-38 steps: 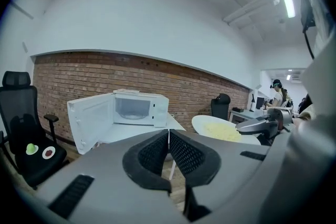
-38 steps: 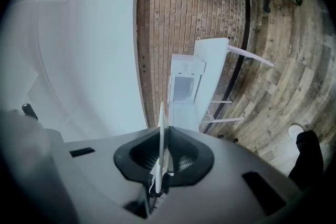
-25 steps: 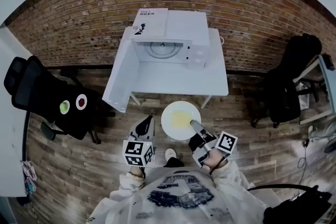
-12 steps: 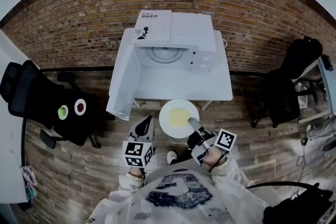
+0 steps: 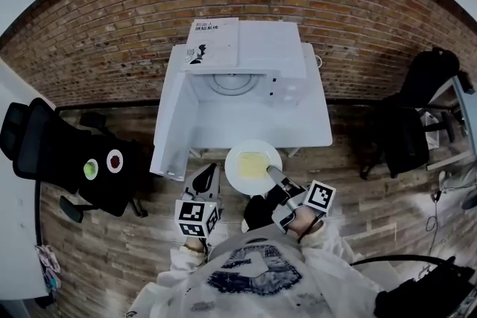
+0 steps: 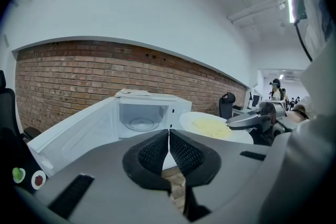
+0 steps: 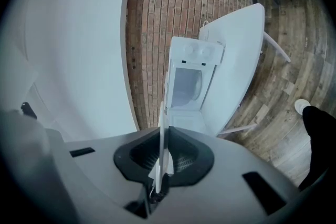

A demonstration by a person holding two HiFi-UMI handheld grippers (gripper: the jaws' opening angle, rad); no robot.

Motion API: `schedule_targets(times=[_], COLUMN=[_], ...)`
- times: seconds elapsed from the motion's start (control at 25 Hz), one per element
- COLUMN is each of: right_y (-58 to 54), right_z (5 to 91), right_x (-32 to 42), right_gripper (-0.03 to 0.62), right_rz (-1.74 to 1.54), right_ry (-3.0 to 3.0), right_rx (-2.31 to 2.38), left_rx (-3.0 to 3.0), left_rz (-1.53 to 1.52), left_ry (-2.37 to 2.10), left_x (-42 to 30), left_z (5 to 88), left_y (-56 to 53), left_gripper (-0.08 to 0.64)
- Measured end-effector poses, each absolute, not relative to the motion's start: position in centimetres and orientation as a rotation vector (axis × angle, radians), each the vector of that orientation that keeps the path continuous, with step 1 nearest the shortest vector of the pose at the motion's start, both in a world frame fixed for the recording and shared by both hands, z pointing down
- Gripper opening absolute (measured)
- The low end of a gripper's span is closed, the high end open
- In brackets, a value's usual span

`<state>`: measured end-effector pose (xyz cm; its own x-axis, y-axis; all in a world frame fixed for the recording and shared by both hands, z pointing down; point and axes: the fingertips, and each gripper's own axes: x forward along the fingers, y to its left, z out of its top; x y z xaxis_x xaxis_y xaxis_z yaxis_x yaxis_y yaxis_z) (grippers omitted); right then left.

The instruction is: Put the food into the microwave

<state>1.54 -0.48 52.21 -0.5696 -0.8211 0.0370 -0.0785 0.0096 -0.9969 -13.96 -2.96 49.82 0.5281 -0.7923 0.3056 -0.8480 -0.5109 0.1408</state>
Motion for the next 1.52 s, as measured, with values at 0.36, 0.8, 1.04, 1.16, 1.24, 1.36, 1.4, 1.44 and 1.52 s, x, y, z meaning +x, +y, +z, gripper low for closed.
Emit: schedule_targets(times=[0.36,0.8,1.04,1.16,1.24,1.36,1.4,1.44,1.52], right_y=[-6.4,-14.6,-18.4,-20.0,-20.8,-21.7,-22.0,-22.4,-22.9], right_z=[53.3,54.2,55.0,55.5,55.8,56.4,56.6,56.7,56.9], right_x=[1.9,2.5,3.5,3.8,4.0,4.1,4.0,3.9,3.7], right_gripper=[0.034,0.034,0.034,0.034,0.034,0.034,0.034,0.034,0.034], right_rz=[-1.636,-1.684,-1.711,-1.731,-1.745,-1.770,-1.776,-1.781,-1.788], right_ry=[1.684,1.665,1.666,1.660,1.664,1.689,1.695,1.696,1.685], right_rx=[-0.923,-0.909,-0.910,-0.906,-0.902,-0.903,-0.903,-0.903,-0.903], left_rx=[2.487,2.456,2.436,2.431,2.432,2.426,2.424,2.424,2.424], left_rz=[0.311,0.349,0.370,0.384,0.388,0.385,0.385,0.387,0.394], left_ry=[-1.386,-1.395,-1.398,-1.397,-1.398,-1.409,-1.412,-1.414,-1.414], left_x=[-13.5,-12.6,-11.6,-10.9,-10.5,-10.4,-10.4,-10.4,-10.5], left_z=[50.3,51.1,51.9,52.3,52.3,52.1,52.1,52.2,52.3], left_y=[-8.7,-16.9,-20.8,-22.4,-23.2,-24.2,-24.6,-24.9,-25.3], left_gripper=[0.014,0.015,0.015,0.015,0.015,0.014,0.015,0.015,0.015])
